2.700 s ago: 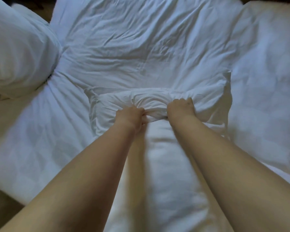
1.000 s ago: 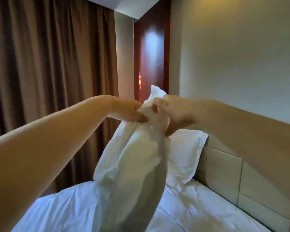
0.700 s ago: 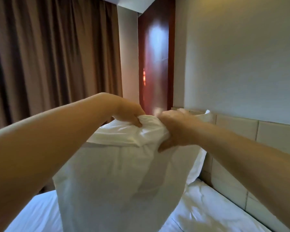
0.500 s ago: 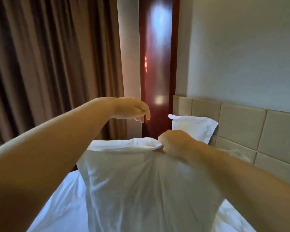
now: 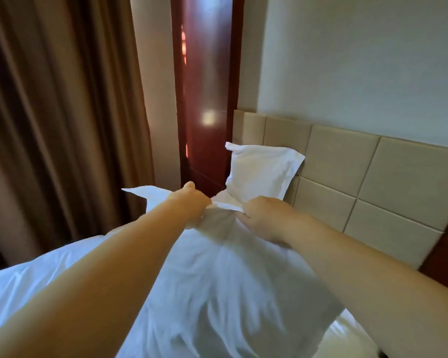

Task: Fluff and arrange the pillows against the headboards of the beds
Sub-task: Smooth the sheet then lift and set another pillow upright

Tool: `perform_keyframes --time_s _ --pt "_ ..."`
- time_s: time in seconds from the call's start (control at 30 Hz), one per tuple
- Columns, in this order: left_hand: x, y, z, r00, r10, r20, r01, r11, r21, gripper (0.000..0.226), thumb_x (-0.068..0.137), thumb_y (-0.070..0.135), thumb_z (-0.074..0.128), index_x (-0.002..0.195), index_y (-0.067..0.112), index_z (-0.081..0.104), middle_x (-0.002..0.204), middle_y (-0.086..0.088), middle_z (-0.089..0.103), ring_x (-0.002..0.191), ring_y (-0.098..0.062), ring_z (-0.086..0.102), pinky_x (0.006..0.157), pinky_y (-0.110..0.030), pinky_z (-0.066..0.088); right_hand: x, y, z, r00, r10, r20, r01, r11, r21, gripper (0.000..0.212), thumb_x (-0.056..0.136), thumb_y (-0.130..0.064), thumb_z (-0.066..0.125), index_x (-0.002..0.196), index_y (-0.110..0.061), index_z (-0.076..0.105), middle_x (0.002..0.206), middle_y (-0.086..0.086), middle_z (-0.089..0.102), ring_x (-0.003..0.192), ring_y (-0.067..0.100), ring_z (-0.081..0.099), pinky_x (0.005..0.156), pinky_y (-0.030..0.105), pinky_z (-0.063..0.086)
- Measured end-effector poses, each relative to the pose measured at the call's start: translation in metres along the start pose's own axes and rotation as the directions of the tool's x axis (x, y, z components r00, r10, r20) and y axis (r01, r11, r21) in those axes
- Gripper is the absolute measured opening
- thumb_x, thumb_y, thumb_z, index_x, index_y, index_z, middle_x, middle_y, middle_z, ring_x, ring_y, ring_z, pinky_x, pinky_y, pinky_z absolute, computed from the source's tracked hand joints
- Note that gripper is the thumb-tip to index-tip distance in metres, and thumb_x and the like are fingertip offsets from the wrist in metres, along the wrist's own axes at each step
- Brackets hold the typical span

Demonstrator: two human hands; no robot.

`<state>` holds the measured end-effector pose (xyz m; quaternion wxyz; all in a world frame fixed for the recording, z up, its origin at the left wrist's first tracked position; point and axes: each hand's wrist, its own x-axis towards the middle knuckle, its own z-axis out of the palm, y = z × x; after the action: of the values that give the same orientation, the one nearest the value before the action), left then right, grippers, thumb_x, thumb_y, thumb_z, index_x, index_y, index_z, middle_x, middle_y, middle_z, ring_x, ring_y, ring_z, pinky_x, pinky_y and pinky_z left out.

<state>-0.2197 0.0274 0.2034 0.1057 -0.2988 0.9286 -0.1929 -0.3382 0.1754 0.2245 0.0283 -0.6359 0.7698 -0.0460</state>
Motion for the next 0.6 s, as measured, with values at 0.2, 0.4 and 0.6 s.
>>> perform_keyframes --time_s 0.2,0.4,0.6 --pt "0.031 -0.005 0.006 0.991 0.119 0.063 -0.126 0.986 0.108 0.034 0.086 0.007 0.054 0.117 0.018 0.062 0.115 -0.002 0.066 0.106 -0.025 0.062 0.09 -0.031 0.049 0.014 0.009 0.016 0.985 0.156 0.073 -0.158 0.987 0.014 0.049 0.099 -0.051 0.029 0.095 -0.013 0.06 0.105 0.009 0.064 0.083 0.024 0.052 0.074 0.034 0.045" --pt "0.05 -0.009 0.025 0.994 0.042 0.096 -0.045 0.999 0.027 0.036 0.087 0.007 0.05 0.121 0.013 0.061 0.117 -0.004 0.064 0.109 -0.027 0.061 0.092 -0.032 0.05 0.014 0.027 0.052 0.964 0.243 0.112 -0.222 0.96 -0.171 0.083 0.068 -0.085 0.044 0.122 -0.023 0.057 0.072 -0.002 0.054 0.073 0.021 0.056 0.055 0.029 0.037" --pt "0.044 0.003 0.047 0.99 0.09 0.113 -0.084 0.995 -0.058 0.043 0.08 0.03 0.058 0.122 0.021 0.05 0.127 -0.004 0.052 0.117 -0.026 0.048 0.099 -0.037 0.044 0.0 0.016 0.083 0.974 0.225 0.033 -0.219 0.966 -0.139 0.032 0.098 -0.024 0.044 0.119 -0.005 0.059 0.12 0.015 0.059 0.107 0.035 0.057 0.086 0.038 0.048"
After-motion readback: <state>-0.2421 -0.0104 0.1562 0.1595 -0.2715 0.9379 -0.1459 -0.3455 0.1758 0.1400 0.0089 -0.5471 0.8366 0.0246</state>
